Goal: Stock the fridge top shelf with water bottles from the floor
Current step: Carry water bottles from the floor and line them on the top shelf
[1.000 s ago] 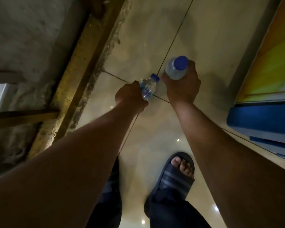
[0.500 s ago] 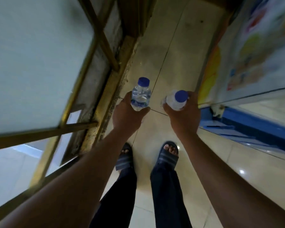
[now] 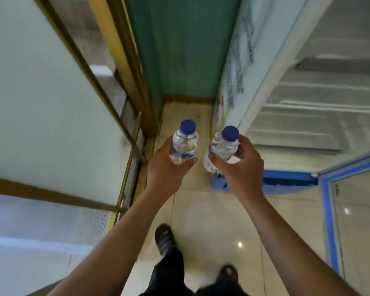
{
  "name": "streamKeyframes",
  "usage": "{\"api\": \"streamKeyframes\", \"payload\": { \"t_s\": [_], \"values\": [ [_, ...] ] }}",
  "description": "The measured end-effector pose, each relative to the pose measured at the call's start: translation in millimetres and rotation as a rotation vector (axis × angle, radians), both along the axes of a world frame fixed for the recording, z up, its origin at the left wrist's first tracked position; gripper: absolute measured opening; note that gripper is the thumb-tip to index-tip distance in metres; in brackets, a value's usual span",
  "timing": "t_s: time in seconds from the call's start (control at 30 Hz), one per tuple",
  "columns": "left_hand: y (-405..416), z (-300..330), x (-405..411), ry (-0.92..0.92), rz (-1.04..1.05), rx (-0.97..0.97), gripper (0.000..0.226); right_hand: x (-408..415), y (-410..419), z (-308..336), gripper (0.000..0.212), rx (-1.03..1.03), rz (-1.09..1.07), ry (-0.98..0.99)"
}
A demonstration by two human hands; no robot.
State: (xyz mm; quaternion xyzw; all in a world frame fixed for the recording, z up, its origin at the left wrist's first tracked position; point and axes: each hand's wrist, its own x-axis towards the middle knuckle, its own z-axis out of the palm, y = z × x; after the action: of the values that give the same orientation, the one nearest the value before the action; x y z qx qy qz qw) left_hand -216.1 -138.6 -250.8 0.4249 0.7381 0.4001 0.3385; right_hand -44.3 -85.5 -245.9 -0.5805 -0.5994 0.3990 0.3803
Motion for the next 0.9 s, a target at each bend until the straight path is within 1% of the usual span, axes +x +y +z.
{"api": "streamKeyframes", "payload": {
  "t_s": [0.1, 0.23, 0.37, 0.5, 0.67, 0.8, 0.9],
  "values": [
    [2, 49, 35, 0.012, -0.008, 0.102, 0.045, 40, -1, 48, 0.054, 0.078, 0.017, 0.049],
    [4, 106, 85, 0.061, -0.022, 0.229, 0.046, 94, 3, 102, 0.057, 0.174, 0.03, 0.063],
    [9, 152, 131, 0.118, -0.06, 0.357, 0.044, 143, 7, 147, 0.057, 0.267, 0.023, 0.051],
    [15, 194, 171, 0.136, -0.093, 0.471, 0.044, 183, 16, 188, 0.05, 0.353, -0.016, 0.03],
    [38, 248, 205, 0.148, -0.148, 0.566, 0.049, 210, 43, 240, 0.045, 0.462, -0.073, 0.02],
    [75, 290, 215, 0.148, -0.202, 0.65, 0.053, 217, 75, 275, 0.04, 0.537, -0.125, 0.025],
    [109, 320, 216, 0.152, -0.223, 0.698, 0.05, 219, 105, 302, 0.045, 0.58, -0.159, 0.005]
  ]
}}
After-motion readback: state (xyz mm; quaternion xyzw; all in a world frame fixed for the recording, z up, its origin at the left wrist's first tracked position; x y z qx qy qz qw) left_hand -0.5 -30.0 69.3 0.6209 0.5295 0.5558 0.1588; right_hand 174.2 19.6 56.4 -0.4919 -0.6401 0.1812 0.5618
